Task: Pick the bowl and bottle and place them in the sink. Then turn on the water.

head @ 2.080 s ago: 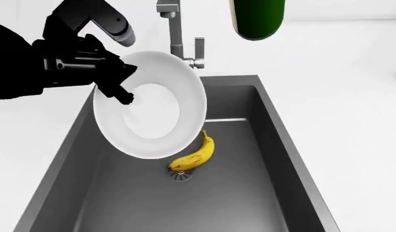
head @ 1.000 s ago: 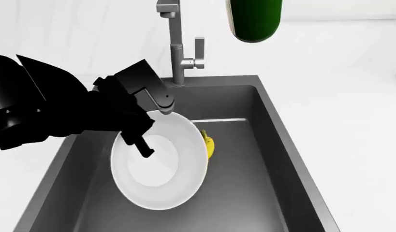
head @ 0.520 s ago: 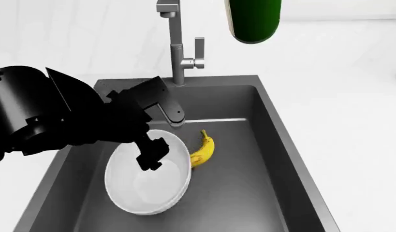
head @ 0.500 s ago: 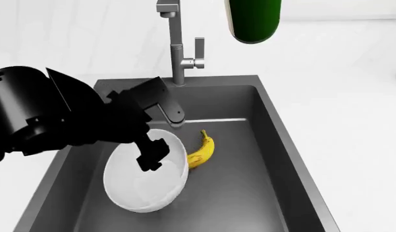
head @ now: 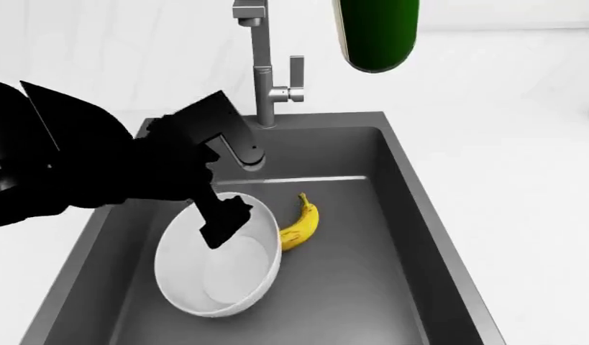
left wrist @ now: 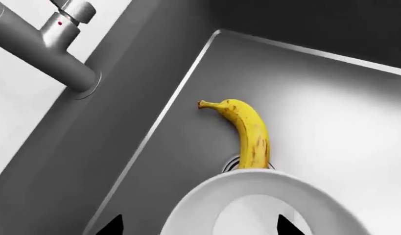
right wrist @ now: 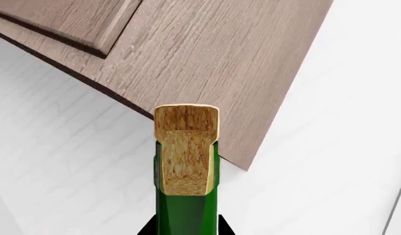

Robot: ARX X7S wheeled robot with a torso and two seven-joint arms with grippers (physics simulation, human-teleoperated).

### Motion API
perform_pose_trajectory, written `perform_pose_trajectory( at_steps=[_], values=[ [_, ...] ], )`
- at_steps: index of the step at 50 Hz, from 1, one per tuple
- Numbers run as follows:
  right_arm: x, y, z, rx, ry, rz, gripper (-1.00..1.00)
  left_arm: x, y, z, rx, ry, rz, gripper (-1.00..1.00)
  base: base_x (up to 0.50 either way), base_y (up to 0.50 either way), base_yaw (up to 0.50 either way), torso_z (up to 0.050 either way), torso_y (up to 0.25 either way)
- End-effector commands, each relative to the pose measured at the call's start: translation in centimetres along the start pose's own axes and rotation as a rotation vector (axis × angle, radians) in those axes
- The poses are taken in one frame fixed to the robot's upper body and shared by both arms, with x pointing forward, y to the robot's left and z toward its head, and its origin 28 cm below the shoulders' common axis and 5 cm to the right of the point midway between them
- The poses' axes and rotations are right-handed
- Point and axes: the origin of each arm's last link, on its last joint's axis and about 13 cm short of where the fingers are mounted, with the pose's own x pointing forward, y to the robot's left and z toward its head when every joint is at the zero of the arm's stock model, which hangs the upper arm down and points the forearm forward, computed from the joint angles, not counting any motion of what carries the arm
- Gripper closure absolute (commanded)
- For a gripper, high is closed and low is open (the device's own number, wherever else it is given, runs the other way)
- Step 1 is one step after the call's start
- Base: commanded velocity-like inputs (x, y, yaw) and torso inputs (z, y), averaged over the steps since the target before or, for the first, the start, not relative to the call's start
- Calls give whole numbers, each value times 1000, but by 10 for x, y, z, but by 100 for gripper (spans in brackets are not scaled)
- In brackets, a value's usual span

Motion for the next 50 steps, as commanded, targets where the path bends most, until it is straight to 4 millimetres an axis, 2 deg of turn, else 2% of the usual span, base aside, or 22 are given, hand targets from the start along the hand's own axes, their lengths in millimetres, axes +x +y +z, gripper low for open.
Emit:
perform_pose_trajectory(
  at_steps=[1, 8, 12, 26, 35, 50],
  values=[
    [-11, -1, 10, 3, 8, 16, 100, -45, 12, 9, -44, -151, 50, -100, 0, 0, 0, 0, 0],
    [-20, 5, 9, 33, 54, 81, 100, -72, 20, 4, -76, -277, 109, -100, 0, 0, 0, 0, 0],
    [-22, 7, 6, 42, 57, 77, 100, -79, 15, 0, -54, -311, 128, -100, 0, 0, 0, 0, 3],
    [-32, 19, -18, 102, 97, 115, 100, -98, 12, -10, -70, -393, 167, -100, 0, 0, 0, 1, 0],
    [-36, 20, -18, 115, 113, 110, 100, -106, 15, -17, -78, -390, 208, -100, 0, 0, 0, 0, 1],
    [-54, 32, -42, 202, 209, 137, 100, -119, 12, -16, -119, -670, 382, -100, 0, 0, 0, 0, 1]
  ],
)
